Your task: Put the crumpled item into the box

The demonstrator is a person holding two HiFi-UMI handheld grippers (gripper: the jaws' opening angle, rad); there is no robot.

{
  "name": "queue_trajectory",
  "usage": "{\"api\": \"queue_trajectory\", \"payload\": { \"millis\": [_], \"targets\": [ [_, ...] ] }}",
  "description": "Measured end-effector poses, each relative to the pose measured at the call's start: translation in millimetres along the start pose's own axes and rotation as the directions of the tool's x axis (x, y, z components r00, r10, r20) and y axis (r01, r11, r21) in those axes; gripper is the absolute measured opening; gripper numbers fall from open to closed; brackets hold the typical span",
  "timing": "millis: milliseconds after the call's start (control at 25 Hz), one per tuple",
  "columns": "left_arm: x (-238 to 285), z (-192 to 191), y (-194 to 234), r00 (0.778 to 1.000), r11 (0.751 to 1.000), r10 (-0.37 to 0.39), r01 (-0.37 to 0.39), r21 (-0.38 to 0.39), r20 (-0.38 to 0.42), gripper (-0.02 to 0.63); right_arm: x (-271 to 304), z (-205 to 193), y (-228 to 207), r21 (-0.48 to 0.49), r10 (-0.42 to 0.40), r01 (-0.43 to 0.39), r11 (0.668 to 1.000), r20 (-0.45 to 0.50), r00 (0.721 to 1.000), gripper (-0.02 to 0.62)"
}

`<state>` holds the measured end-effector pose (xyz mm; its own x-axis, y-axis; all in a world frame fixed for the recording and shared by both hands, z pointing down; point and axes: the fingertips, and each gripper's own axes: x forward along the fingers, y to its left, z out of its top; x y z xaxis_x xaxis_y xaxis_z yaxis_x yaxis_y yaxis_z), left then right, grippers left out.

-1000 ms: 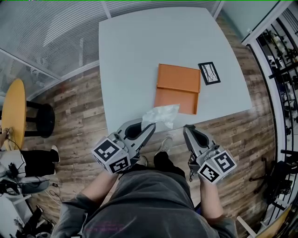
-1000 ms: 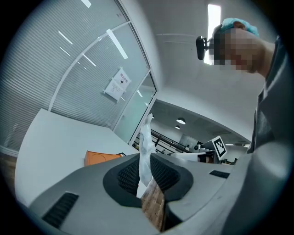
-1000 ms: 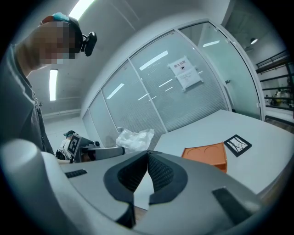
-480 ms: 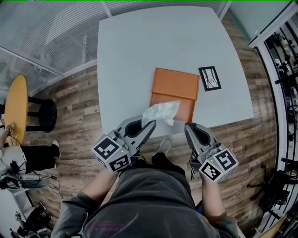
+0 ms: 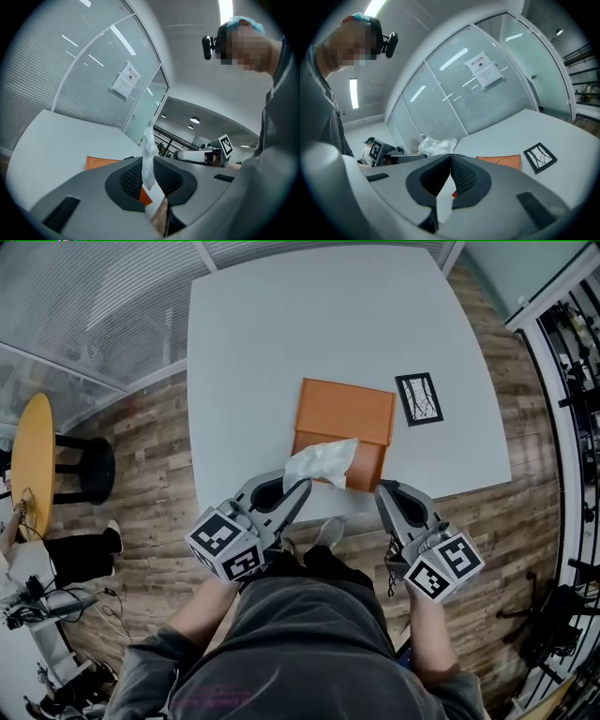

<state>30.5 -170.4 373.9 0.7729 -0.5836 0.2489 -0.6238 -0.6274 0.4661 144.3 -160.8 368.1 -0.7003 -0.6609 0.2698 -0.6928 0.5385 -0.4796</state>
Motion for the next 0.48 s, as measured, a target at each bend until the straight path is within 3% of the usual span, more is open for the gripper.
{"api": "queue_trajectory", "payload": {
  "millis": [480],
  "targets": [
    [19.8, -11.4, 21.8, 0.997, 1.0, -0.03, 0.031, 0.001, -0.068, 0.064, 10.8, -7.0, -16.9, 0.043, -0.047, 0.047, 0.998, -0.002, 0.999, 0.005]
  ]
}}
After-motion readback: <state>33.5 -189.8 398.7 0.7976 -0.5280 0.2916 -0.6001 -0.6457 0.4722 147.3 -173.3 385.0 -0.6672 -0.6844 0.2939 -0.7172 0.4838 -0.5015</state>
